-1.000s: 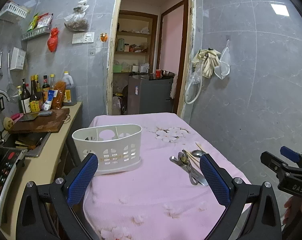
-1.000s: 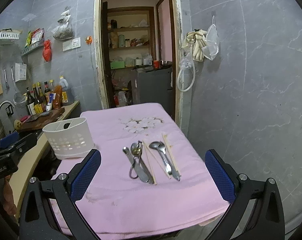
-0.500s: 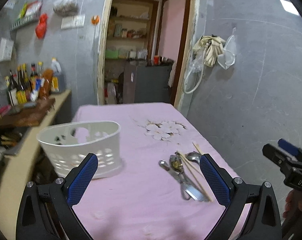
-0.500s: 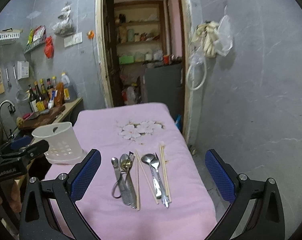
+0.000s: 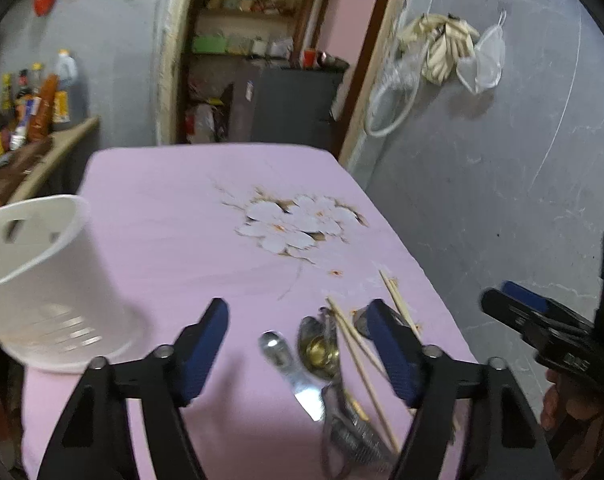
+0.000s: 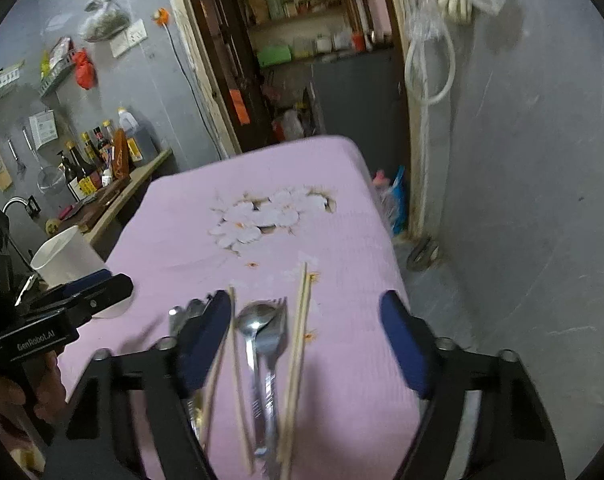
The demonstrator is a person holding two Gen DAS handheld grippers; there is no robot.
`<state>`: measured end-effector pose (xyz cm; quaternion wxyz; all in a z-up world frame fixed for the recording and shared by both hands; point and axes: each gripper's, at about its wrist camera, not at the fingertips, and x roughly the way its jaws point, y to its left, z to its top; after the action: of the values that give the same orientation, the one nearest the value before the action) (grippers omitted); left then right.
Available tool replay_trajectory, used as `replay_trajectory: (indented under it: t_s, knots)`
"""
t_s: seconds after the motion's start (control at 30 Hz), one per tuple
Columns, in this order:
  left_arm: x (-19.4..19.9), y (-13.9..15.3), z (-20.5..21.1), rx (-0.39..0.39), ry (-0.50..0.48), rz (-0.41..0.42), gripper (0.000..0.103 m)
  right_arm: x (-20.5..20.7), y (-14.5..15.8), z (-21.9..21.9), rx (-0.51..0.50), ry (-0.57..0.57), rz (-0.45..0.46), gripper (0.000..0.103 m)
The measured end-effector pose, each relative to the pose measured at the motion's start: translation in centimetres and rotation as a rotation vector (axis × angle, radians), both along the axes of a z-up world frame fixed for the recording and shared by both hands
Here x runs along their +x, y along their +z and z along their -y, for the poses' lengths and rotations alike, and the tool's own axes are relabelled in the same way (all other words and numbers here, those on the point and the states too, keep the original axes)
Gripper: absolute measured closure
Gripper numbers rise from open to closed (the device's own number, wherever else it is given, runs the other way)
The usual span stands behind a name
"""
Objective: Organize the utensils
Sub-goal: 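Grasp the silver knife with the left tool while the right tool grasps a chopstick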
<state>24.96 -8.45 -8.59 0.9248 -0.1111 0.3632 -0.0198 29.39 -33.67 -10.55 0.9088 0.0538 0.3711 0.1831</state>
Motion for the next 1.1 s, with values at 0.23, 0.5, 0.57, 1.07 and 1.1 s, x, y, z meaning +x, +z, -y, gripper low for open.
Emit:
replay_trajectory:
  t_s: [0.23,0.5,0.57,1.07,1.1]
  knots:
    - [3.7,-2.7,1.7,-0.049,-0.066,-0.126,0.07,5.1,-4.8,-1.2,0.054,0.04,-0.109,0.069]
    - [6.0,-4.8,2.5,-0.069,-0.115,-0.227,0.074,6.5,-7.1,-3.2,0.064,0.123,-0.179,0.076]
    - [6.4,-5.0,2.6,-0.079,-0.127,-0.25,0.074,6.7,-7.2,-3.7,0.041,0.146,-0.177,0.076]
    - [6.6,-5.5,3.1,-0.075,-0.126,-0.358,0.078,7.5,-9.0,-4.0,0.064,0.184,-0.293,0.087]
    - [6.6,-5.5,3.1,-0.075,-0.128,-0.361,0.078,7.7,-9.1,-4.0,0.076,0.182,-0.299,0.087]
